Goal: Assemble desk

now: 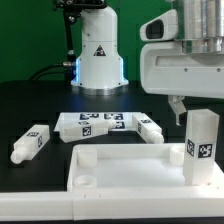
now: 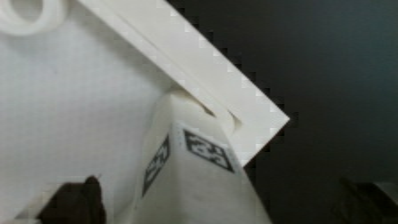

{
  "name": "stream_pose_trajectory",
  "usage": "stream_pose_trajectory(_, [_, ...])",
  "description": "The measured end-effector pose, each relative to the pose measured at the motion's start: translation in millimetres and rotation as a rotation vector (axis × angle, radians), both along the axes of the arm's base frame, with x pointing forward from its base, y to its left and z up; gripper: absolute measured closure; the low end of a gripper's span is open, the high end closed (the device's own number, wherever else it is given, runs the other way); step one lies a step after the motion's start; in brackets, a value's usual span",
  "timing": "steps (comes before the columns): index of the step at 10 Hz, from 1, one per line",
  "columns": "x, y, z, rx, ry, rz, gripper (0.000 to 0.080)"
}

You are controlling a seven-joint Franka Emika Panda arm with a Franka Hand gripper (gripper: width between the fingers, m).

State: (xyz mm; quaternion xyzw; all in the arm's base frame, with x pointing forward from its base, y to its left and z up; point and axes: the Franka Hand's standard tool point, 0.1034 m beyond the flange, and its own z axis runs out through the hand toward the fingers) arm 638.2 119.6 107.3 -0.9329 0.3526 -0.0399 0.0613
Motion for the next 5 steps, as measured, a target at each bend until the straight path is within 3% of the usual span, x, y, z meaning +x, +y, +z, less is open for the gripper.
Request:
stream_pose_trajectory(1, [0.1, 0.5, 0.4, -0.016, -0.009, 0.102, 0.0151])
stream_pose_trajectory(3, [1.4, 1.1, 5.0, -0.11, -0.042, 0.527, 0.015])
stream_pose_trajectory(5, [1.1, -1.4, 4.9, -0.139, -0.056, 0.746, 0.015])
